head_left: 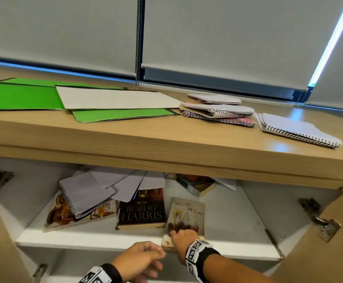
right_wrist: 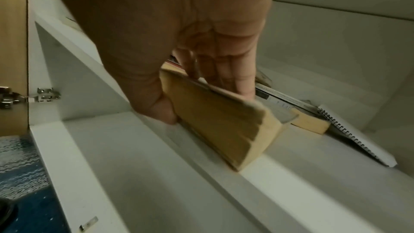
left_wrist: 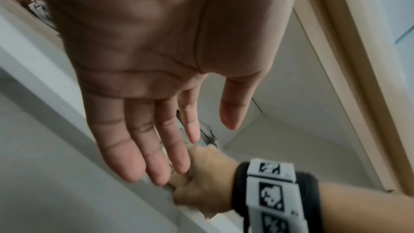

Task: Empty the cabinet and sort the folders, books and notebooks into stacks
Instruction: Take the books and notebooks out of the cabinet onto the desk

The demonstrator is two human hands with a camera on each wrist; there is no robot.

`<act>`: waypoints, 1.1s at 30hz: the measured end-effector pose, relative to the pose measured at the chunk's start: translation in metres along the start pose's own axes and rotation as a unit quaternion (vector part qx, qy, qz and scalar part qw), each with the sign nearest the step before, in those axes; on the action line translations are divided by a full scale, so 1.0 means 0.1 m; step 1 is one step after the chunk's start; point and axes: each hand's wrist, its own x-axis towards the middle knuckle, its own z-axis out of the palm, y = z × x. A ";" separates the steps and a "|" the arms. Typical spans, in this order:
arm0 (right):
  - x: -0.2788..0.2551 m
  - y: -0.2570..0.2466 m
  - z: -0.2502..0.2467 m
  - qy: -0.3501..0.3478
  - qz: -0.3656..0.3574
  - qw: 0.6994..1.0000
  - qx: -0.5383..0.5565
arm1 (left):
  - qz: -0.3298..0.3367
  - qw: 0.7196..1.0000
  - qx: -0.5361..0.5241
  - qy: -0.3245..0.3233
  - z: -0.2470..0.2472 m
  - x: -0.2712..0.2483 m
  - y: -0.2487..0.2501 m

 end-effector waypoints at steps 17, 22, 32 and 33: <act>-1.08 -0.43 -0.56 0.115 -0.108 0.984 -0.084 | -0.049 0.942 -0.329 -0.047 0.06 0.06 -0.22; -1.15 -0.46 -0.60 0.143 -0.208 0.965 -0.072 | 0.025 0.914 -0.397 -0.075 -0.02 -0.05 -0.28; 0.08 -0.33 -1.05 0.130 -0.037 0.925 0.356 | 0.159 0.885 -0.428 0.095 -0.77 -0.04 -0.65; 0.27 -0.36 -1.08 0.117 -0.021 0.907 0.403 | 0.162 0.883 -0.429 0.103 -0.82 -0.04 -0.68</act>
